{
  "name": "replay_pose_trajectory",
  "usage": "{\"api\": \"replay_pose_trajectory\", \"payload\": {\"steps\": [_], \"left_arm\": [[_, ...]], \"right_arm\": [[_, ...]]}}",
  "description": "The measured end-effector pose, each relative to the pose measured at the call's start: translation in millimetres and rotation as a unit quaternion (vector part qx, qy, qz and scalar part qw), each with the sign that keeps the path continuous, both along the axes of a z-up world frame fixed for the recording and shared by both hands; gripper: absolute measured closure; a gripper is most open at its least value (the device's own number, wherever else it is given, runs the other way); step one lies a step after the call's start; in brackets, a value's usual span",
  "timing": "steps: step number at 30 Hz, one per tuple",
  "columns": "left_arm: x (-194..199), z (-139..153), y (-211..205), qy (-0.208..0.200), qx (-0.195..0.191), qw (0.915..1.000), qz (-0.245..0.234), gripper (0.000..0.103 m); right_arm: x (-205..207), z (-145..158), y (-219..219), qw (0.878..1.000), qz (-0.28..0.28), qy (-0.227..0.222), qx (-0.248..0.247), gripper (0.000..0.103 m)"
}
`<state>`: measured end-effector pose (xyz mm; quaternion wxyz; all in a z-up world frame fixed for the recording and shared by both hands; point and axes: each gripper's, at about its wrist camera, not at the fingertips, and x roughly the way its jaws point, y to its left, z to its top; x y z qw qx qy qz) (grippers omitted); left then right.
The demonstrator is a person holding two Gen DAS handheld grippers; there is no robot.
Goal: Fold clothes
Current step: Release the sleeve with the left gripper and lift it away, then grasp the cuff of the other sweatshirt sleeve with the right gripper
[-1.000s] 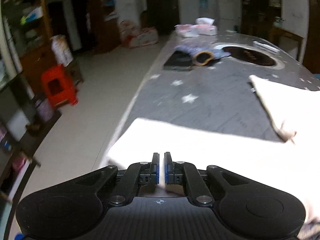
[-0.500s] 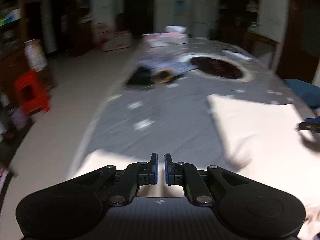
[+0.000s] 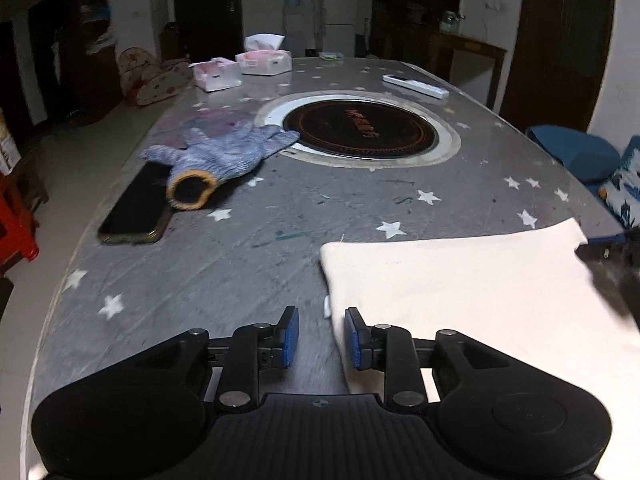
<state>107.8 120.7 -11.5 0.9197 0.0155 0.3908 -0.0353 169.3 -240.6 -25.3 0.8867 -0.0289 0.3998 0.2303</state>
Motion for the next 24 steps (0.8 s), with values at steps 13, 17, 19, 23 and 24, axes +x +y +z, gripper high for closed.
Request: {"api": "replay_pose_trajectory", "payload": {"steps": [13, 17, 19, 23, 24], "left_arm": [[54.3, -11.0, 4.8, -0.02, 0.073, 0.9971, -0.01, 0.1], [61.9, -9.4, 16.2, -0.014, 0.045, 0.9989, 0.004, 0.097], [51.9, -2.4, 16.9, -0.016, 0.021, 0.9997, -0.003, 0.097], [15.8, 12.0, 3.7, -0.021, -0.035, 0.9983, -0.043, 0.097], [4.7, 14.3, -1.6, -0.02, -0.048, 0.9971, -0.056, 0.097]], "right_arm": [[57.5, -0.9, 28.3, 1.0, -0.006, -0.007, -0.007, 0.099], [68.9, -1.3, 38.0, 1.0, 0.005, -0.013, -0.028, 0.089], [67.4, 2.5, 37.6, 0.999, 0.01, -0.018, -0.033, 0.088], [47.8, 13.5, 32.1, 0.999, 0.035, -0.019, -0.031, 0.08], [41.6, 16.2, 30.3, 0.999, 0.041, -0.019, -0.03, 0.079]]}}
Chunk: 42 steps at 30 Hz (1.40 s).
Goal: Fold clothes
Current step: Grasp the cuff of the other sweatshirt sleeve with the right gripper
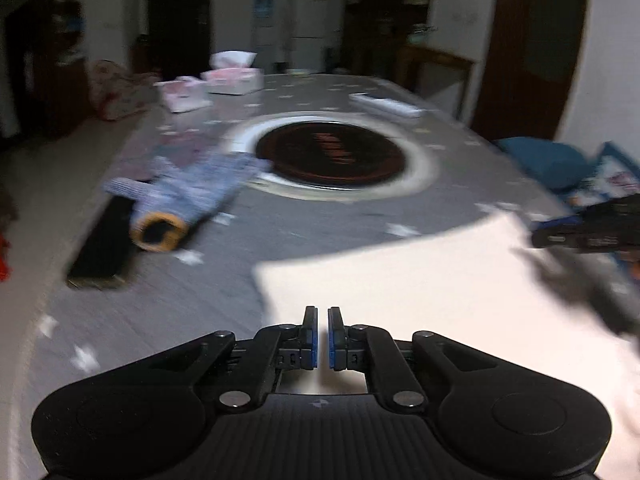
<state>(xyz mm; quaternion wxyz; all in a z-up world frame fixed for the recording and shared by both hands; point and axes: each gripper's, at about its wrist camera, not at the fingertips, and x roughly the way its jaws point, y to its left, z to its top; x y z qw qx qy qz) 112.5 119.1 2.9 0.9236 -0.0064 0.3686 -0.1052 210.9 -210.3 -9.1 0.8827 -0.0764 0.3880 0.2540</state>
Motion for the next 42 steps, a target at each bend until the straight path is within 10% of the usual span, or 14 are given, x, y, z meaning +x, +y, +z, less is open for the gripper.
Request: {"api": "replay_pose_trajectory", "payload": {"steps": [6, 22, 36, 42], "left_arm": [[-62.1, -7.8, -29.7, 0.016, -0.031, 0.9974, -0.062, 0.096], [-103.6, -24.2, -7.2, -0.01, 0.057, 0.9978, -0.032, 0.095], [-106.6, -12.1, -28.4, -0.018, 0.079, 0.9962, -0.033, 0.095], [-119.0, 5.1, -85.3, -0.039, 0.041, 0.991, -0.121, 0.095]], "right_arm": [[-48.0, 11.6, -11.2, 0.998, 0.062, 0.024, 0.011, 0.079], [-195.1, -0.7, -33.7, 0.979, 0.2, 0.008, -0.027, 0.068], [-227.2, 1.3, -97.0, 0.995, 0.091, 0.019, 0.023, 0.069], [-226.8, -3.5, -127.0, 0.998, 0.04, 0.032, 0.022, 0.069]]}}
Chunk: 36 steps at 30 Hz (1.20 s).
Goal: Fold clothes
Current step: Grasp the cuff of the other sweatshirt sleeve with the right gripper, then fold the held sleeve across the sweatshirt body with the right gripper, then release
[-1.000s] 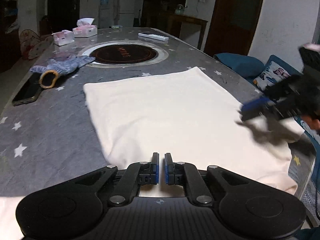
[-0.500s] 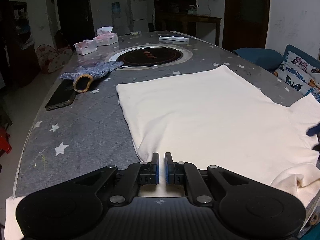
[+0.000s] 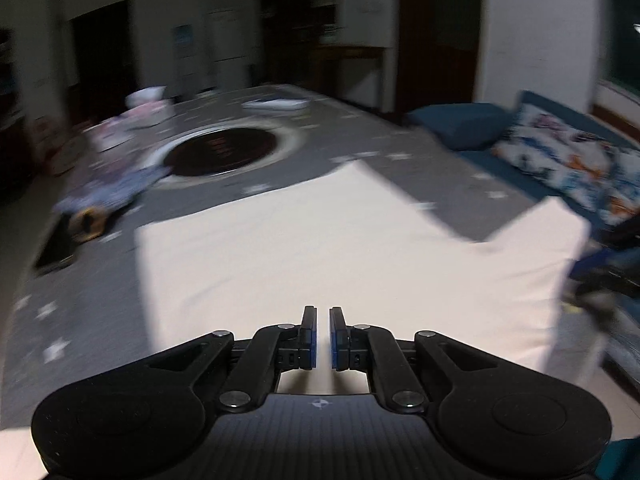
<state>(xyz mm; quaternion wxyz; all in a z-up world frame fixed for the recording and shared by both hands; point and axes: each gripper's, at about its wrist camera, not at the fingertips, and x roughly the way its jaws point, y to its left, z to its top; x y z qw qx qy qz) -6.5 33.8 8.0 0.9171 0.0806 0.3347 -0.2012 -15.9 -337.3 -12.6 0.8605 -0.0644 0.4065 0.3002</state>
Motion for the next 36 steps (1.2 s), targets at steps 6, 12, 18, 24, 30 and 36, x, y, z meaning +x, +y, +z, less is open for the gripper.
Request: {"api": "replay_pose_trajectory", "payload": {"steps": [6, 12, 18, 24, 30, 36], "left_arm": [[-4.5, -5.1, -67.3, -0.004, -0.005, 0.9961, -0.088, 0.094], [-12.3, -25.8, -102.2, 0.014, 0.013, 0.9897, -0.142, 0.094], [-24.4, -30.8, -111.7, 0.003, 0.029, 0.9857, -0.166, 0.092], [-26.9, -31.7, -113.0, 0.003, 0.029, 0.9852, -0.169, 0.092], [-28.0, -30.0, -111.0, 0.007, 0.024, 0.9869, -0.16, 0.089], [-29.0, -25.3, -108.2, 0.0, 0.025, 0.9887, -0.148, 0.077]], "right_arm": [[9.7, 2.6, -33.7, 0.994, -0.103, -0.02, 0.028, 0.069], [16.7, -7.9, -52.5, 0.987, -0.154, -0.039, -0.005, 0.076], [20.3, -10.1, -81.4, 0.973, -0.226, -0.038, -0.004, 0.076], [19.5, -22.4, -113.4, 0.955, -0.288, -0.01, 0.064, 0.059], [23.1, -41.6, -146.3, 0.931, -0.317, 0.041, 0.176, 0.06], [23.6, -38.3, -144.6, 0.936, -0.308, 0.007, 0.172, 0.088]]}}
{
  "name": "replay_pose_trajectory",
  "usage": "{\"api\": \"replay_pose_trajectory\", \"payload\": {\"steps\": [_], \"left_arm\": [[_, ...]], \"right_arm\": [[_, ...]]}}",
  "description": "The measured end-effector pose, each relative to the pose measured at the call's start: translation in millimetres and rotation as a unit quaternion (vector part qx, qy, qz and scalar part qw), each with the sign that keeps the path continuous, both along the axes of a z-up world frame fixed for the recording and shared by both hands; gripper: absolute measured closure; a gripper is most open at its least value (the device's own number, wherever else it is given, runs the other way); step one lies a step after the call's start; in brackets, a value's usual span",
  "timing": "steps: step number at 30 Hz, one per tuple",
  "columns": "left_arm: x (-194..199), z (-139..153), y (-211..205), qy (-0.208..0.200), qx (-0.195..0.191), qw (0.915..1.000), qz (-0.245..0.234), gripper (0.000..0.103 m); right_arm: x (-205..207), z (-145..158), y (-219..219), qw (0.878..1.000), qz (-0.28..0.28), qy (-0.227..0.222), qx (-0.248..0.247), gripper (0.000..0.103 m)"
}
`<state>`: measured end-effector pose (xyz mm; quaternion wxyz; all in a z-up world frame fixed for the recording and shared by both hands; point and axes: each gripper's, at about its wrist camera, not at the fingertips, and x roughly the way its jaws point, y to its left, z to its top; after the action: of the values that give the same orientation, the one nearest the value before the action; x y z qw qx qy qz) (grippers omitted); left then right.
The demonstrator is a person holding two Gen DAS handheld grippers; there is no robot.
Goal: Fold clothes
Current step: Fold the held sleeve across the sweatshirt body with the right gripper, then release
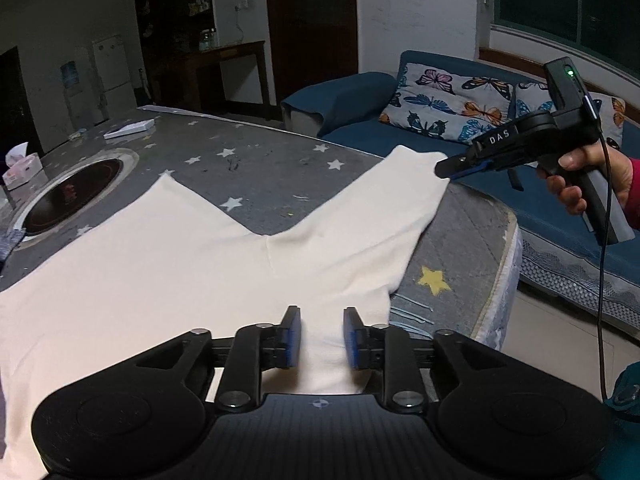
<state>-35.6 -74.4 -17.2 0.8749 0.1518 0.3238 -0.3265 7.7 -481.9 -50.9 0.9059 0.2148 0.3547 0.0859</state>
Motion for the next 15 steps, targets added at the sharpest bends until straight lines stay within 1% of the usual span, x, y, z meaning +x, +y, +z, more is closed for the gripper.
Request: {"api": "replay_pose_trajectory", "payload": {"steps": [2, 3, 7, 10, 13, 15], "left_arm": [[0.9, 1.2, 1.7, 0.003, -0.003, 1.0, 0.003, 0.077], [0.6, 1.4, 2.9, 0.004, -0.005, 1.0, 0.004, 0.077], [0.5, -4.4, 1.3, 0.011, -0.004, 0.9999, 0.0, 0.076], [0.7, -8.5, 0.6, 0.014, -0.007, 0.9999, -0.001, 0.072], [0.1, -6.2, 3.1, 0.014, -0.015, 0.9998, -0.001, 0.068], [-1.6, -2.1, 8.1, 0.006, -0.019, 0.9998, 0.003, 0.064]], "right_arm": [[0.0, 4.1, 3.2, 1.0, -0.001, -0.01, -0.016, 0.096], [0.5, 7.3, 4.4, 1.0, -0.005, -0.016, -0.018, 0.097], [2.8, 25.3, 11.3, 0.999, -0.003, -0.045, -0.025, 0.099], [5.1, 42.5, 16.0, 0.998, 0.002, -0.062, -0.02, 0.099], [8.7, 64.2, 24.4, 0.996, 0.019, -0.084, -0.022, 0.099], [12.1, 80.3, 35.1, 0.994, 0.037, -0.101, -0.026, 0.099]]}}
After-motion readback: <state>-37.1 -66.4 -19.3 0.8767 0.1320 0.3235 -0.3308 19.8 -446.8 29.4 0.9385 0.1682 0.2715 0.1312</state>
